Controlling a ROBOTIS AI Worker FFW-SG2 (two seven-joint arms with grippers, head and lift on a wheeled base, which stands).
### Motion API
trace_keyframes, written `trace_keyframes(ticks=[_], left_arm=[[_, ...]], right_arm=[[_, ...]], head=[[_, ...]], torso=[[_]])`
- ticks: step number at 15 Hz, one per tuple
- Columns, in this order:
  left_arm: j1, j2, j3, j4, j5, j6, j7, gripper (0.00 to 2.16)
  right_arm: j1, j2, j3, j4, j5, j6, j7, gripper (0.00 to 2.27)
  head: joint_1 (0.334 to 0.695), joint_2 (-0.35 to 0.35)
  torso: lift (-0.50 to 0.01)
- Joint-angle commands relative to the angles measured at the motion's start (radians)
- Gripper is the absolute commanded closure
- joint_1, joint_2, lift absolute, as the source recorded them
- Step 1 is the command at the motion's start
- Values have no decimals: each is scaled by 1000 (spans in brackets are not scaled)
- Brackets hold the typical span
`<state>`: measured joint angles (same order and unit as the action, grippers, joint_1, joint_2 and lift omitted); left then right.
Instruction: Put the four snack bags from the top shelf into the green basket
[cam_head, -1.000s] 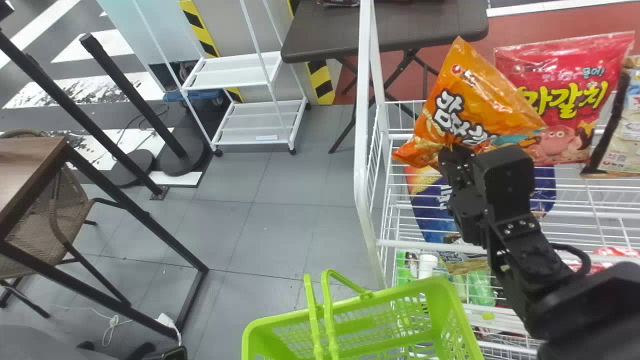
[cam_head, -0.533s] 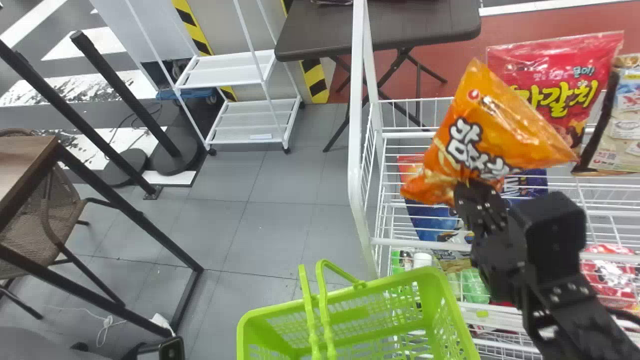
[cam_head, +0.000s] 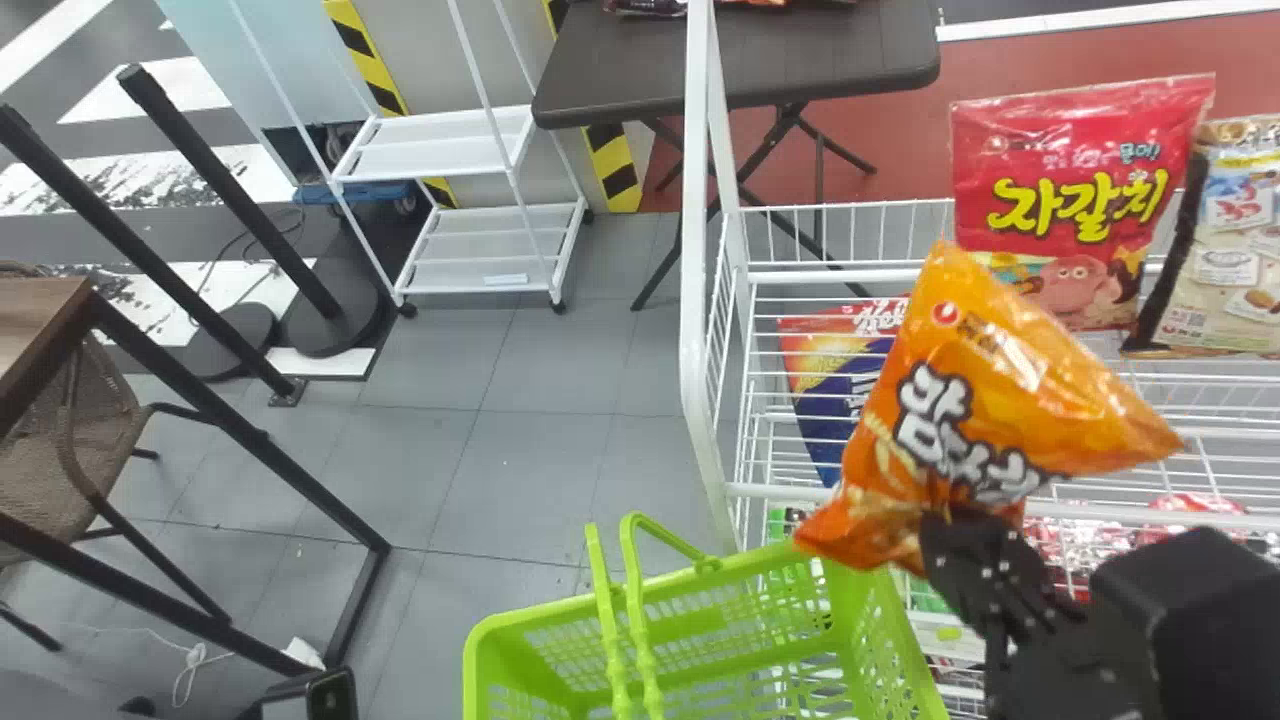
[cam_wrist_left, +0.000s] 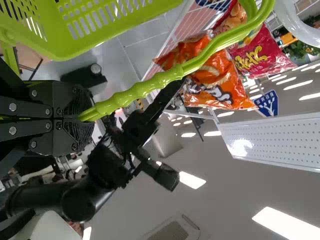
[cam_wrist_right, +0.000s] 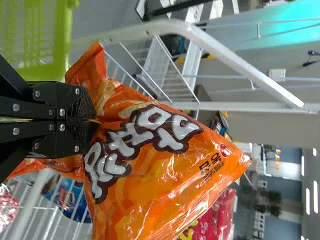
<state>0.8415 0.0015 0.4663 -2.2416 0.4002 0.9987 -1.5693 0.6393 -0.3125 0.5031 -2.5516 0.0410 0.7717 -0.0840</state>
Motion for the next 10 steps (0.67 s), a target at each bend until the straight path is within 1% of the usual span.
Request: trace_keyframes(ticks=[1,2,4,7,10], left_arm=[[-1,-4,0,5,-1,1,-11,2152],[-4,-4,-1,8,-1,1,-11,2152],[-7,-4,-1,10,-3,1,-11,2152],[-10,-4,-3,11,-3,1,-11,2152],[-13,-4,-12,19,-8,1,-11,2152]], right_arm=[[-1,-36,64,-47,-15,133,3,2246],[-20,-42,106,-49,-15,200,3,2246],[-72,-42,169,-35,-32,311,4,2246],[-167,-42,253,42,-92,344,3,2246],[-225,-42,304,85,-159,366,3,2246]], head=[[695,326],[695,350],[695,350],[695,350],[695,350]], torso=[[-6],[-6],[-6],[-6],[-6]])
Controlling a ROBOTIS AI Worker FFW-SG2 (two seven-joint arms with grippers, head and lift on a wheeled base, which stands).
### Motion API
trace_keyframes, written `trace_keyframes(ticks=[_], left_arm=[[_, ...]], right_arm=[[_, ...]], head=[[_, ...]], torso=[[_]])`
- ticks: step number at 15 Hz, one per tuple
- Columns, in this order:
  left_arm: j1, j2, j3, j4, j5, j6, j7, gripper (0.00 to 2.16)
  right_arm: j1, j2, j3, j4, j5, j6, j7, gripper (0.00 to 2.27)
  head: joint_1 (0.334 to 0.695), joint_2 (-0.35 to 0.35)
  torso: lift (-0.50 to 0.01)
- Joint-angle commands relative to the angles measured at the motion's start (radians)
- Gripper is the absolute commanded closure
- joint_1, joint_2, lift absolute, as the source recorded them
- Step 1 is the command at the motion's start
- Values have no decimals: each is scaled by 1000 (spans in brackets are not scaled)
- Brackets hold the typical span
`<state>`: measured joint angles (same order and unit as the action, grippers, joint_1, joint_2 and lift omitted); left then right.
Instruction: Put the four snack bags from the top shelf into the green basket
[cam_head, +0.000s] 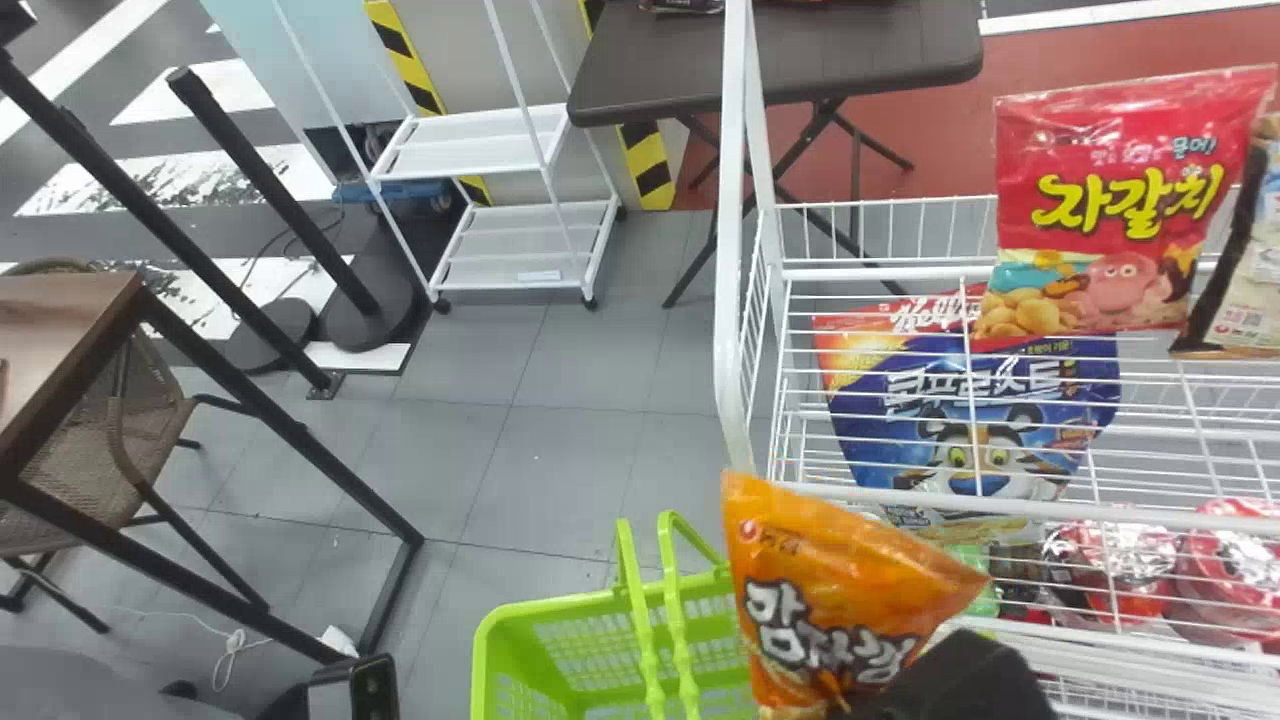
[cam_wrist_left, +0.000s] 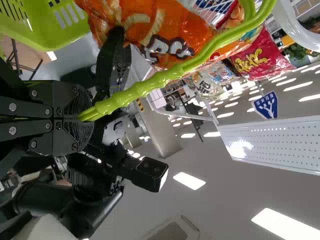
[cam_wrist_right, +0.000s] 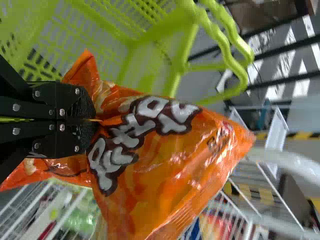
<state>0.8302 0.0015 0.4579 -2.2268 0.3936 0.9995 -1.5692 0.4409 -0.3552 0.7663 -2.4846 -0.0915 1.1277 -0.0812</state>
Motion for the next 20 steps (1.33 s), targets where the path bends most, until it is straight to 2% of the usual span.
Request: trace_keyframes(ticks=[1,3,4,5,6,7,10,13,14,18,19,20], left_arm=[[-2,-4,-5,4,-1,0,-11,2152],[-3,-4,-12,4,-6,0,-11,2152],[-5,-4,-19,4,-9,0,-11,2152],[-6,-4,-22,4,-9,0,-11,2152],[-6,-4,-22,4,-9,0,-11,2152],[-6,-4,-22,4,-9,0,-11,2152],[-6,-4,-24,6,-10,3,-11,2152],[-6,-4,-22,7,-9,3,-11,2152],[-6,-4,-22,7,-9,3,-11,2152],[-3,-4,-22,9,-9,0,-11,2152],[-2,-4,-22,9,-9,0,-11,2152],[-2,-4,-22,9,-9,3,-11,2152]], right_arm=[[-36,1,56,26,-28,10,0,2246],[-67,5,67,53,-71,31,0,2246],[-99,9,67,76,-125,77,0,2175],[-133,10,65,98,-182,133,1,1811],[-165,7,65,119,-247,179,1,805],[-176,9,64,124,-269,225,8,-2],[-156,-5,25,95,-260,231,8,60],[-96,-15,-82,30,-154,237,8,53],[-67,-13,-133,7,-114,215,8,56],[12,-4,-367,-28,-109,-51,8,70],[12,4,-420,-24,-109,-101,8,73],[12,16,-463,-11,-109,-144,9,76]], head=[[695,350],[695,350],[695,350],[695,350],[695,350],[695,350],[695,350],[695,350],[695,350],[695,350],[695,337],[695,286]], torso=[[-6],[-6],[-6],[-6],[-6],[-6],[-6],[-6],[-6],[-6],[-6],[-6]])
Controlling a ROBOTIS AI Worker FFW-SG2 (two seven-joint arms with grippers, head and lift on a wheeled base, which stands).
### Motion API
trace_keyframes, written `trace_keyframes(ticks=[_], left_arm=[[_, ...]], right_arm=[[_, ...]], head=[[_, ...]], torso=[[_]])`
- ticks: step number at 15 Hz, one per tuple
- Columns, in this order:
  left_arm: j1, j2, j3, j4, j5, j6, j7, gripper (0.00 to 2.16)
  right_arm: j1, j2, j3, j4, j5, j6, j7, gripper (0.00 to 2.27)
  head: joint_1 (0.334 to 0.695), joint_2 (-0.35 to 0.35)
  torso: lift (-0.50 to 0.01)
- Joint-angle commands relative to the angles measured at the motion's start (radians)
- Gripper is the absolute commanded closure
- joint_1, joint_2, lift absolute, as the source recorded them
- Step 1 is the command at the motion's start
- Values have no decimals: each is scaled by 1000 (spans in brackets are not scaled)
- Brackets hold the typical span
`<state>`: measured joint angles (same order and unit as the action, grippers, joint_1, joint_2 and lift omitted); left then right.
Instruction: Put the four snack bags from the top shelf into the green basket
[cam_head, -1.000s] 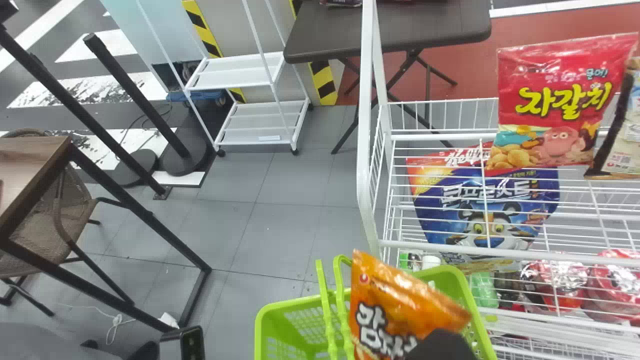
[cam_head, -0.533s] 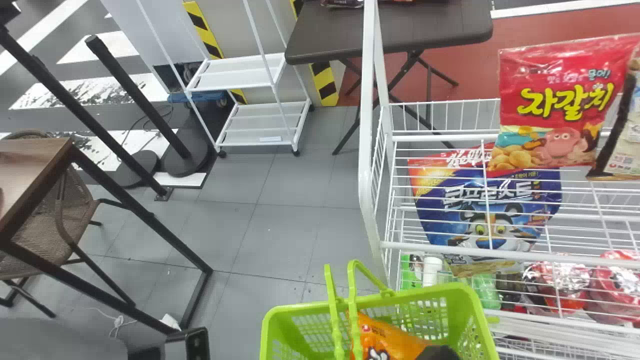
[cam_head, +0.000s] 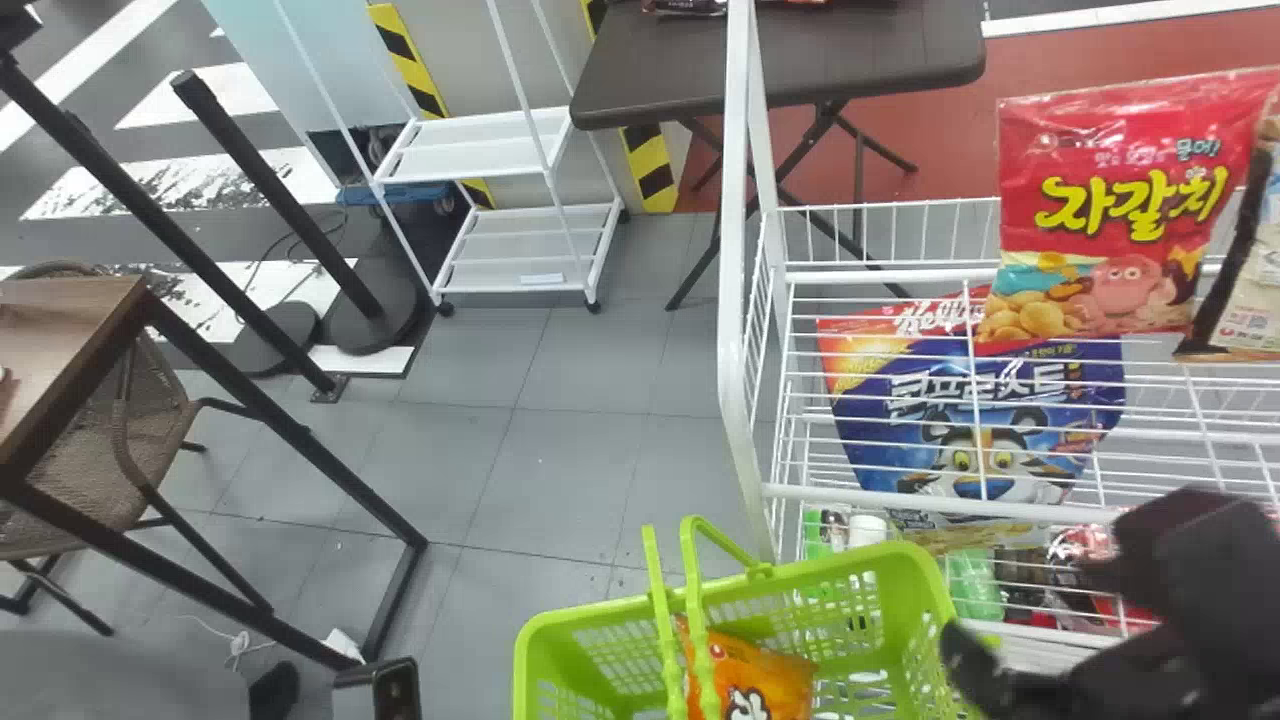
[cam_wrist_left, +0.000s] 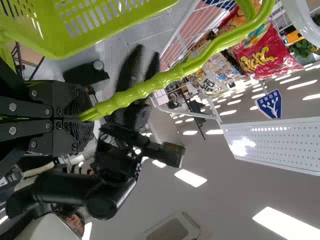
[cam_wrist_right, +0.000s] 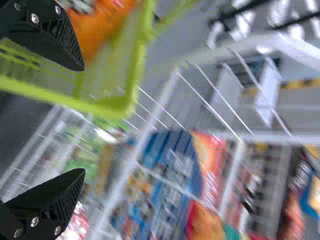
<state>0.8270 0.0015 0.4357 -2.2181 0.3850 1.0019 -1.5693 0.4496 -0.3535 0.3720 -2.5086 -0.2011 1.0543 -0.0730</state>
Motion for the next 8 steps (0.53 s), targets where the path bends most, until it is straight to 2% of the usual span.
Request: trace_keyframes(ticks=[1,2,3,4,8], left_arm=[[1,-4,0,2,0,1,-11,2152],[1,-4,0,3,0,1,-11,2152],[3,-4,0,3,0,1,-11,2152],[3,-4,0,3,0,-2,-11,2152],[4,-4,-3,2,0,1,-11,2152]], right_arm=[[-3,31,-110,36,11,-128,1,76],[-11,56,-151,70,23,-178,1,76],[-22,80,-185,114,31,-239,1,76],[-43,100,-214,177,34,-322,1,76],[-187,110,-211,458,25,-549,1,83]], head=[[695,245],[695,197],[695,115],[695,73],[695,-49]], torso=[[-6],[-6],[-6],[-6],[-6]])
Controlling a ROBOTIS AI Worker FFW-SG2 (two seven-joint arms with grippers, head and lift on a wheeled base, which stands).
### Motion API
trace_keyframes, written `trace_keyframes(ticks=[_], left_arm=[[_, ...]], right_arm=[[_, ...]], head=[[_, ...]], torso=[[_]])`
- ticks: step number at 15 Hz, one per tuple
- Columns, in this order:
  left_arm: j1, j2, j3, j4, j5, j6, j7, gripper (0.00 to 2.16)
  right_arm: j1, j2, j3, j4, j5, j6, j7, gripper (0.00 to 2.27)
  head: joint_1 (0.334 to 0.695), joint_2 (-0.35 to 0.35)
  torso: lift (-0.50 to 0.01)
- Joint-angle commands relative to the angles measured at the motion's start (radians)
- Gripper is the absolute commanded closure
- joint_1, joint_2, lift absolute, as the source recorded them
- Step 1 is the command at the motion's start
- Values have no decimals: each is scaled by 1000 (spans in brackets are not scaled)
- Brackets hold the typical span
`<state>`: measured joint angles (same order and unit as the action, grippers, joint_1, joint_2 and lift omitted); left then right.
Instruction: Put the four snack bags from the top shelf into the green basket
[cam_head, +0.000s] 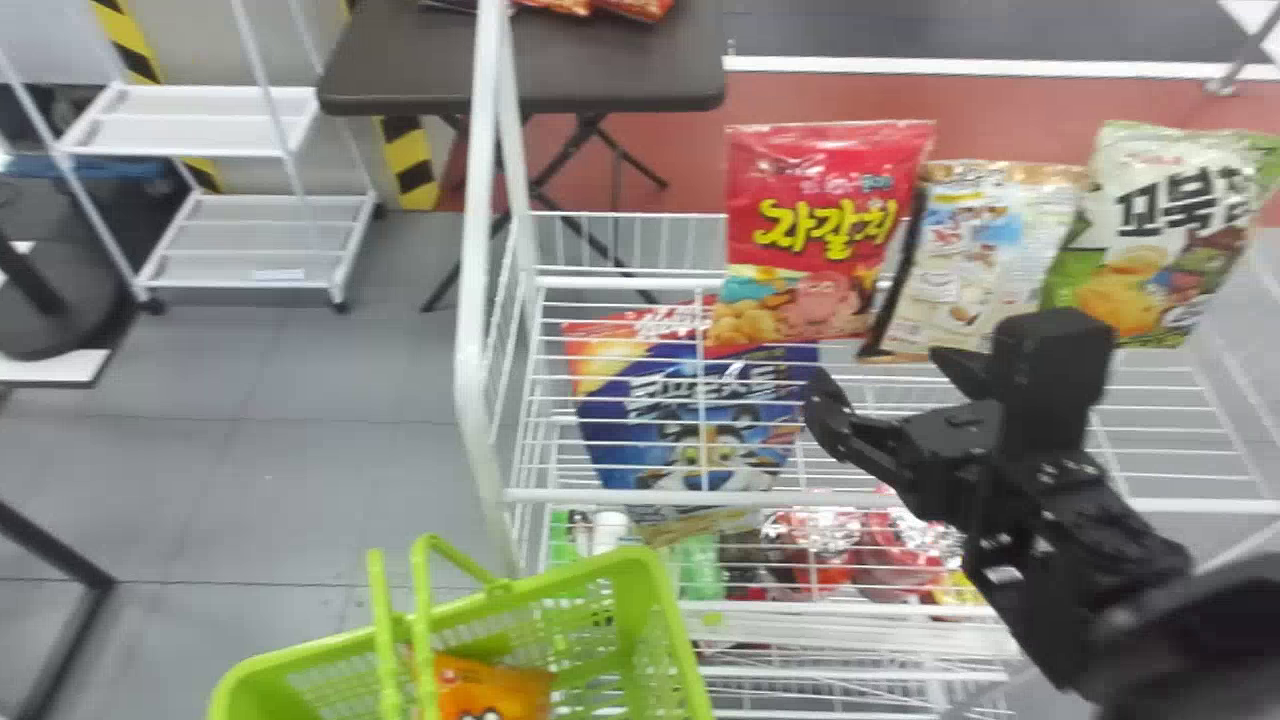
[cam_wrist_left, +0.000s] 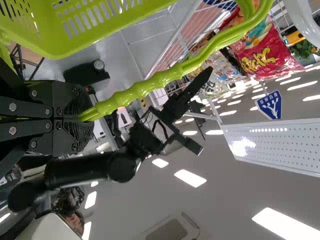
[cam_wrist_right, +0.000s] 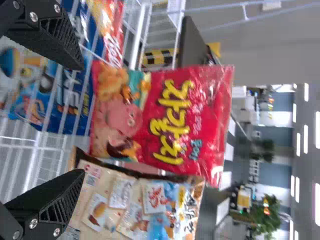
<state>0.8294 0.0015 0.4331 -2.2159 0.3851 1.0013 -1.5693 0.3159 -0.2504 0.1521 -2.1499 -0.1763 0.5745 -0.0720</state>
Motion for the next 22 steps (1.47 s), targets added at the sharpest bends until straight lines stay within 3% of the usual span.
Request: trace_keyframes(ticks=[1,8,10,13,14,18,22], left_arm=[[4,-4,0,-1,0,-2,-11,2152],[17,-4,1,-1,8,-2,-11,2152],[17,-4,1,1,8,-2,-11,2152],[17,-4,7,10,11,-2,-11,2152],[17,-4,7,10,11,-2,-11,2152],[17,-4,6,10,11,-2,-11,2152],[16,-4,9,15,11,-5,-11,2152]], right_arm=[[-90,13,20,159,1,-103,0,87],[-324,36,132,481,1,-314,0,137],[-343,36,144,496,1,-268,1,583],[-339,37,155,495,-6,-268,-2,1949],[-333,37,156,489,-5,-268,-2,2132],[-281,34,139,409,11,-305,0,2246],[-135,30,98,186,12,-296,51,2246]], head=[[695,-57],[695,-25],[695,-6],[695,13],[695,18],[695,29],[695,36]], torso=[[-6],[-6],[-6],[-6],[-6],[-6],[-6]])
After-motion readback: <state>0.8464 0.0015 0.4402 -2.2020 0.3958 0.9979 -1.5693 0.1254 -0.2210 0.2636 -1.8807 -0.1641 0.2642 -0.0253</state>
